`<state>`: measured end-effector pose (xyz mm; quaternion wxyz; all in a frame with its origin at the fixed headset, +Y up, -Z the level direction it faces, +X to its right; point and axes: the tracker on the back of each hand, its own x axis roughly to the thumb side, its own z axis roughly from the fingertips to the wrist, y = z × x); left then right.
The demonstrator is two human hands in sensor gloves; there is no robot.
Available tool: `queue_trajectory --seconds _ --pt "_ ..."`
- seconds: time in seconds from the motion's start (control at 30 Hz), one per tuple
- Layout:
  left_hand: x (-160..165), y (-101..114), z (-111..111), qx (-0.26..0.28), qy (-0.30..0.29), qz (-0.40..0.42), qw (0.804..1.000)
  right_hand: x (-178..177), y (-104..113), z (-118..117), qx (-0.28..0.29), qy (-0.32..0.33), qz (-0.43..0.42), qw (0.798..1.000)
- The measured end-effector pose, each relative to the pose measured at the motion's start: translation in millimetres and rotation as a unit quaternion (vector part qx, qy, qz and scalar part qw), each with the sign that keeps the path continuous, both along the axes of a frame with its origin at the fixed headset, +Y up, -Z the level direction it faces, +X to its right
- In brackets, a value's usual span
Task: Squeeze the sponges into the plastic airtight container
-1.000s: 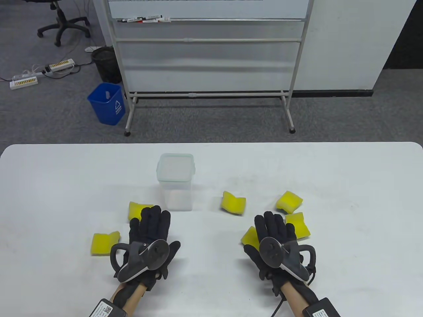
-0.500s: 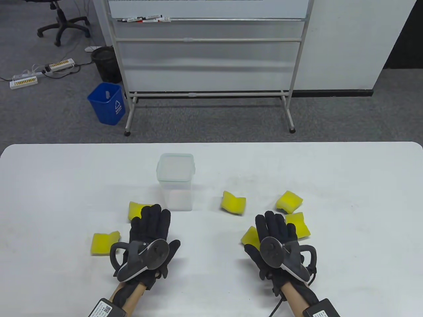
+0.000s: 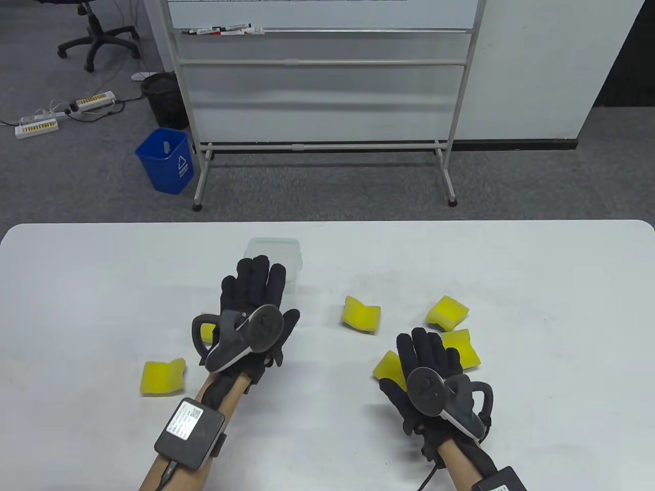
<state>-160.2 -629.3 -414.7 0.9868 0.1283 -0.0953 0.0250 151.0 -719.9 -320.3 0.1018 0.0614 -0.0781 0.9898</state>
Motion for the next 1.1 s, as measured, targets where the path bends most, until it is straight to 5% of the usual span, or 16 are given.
queue_trajectory --seconds 0.23,0.33,0.43,0.7,1.1 --pt "7.5 -5.1 -51.9 -0.09 0.029 -0.008 0.995 6.2 3.4 0.8 0.002 -0.001 -0.017 1.0" --pt "7.2 -10.3 -59.3 -0.132 0.033 0.006 0.991 8.7 5.2 1.2 0.004 -0.005 -0.021 1.0" --pt "7.5 -11.5 -60.4 -0.113 0.035 0.008 0.993 10.3 6.7 2.0 0.005 -0.005 -0.028 1.0" --pt "13.6 -7.5 -44.0 -0.101 0.022 -0.049 0.993 9.9 7.0 3.2 0.002 -0.008 -0.029 1.0" --pt "29.3 -3.6 18.1 -0.066 -0.052 -0.052 0.995 13.4 11.0 5.4 0.038 -0.01 -0.066 0.997"
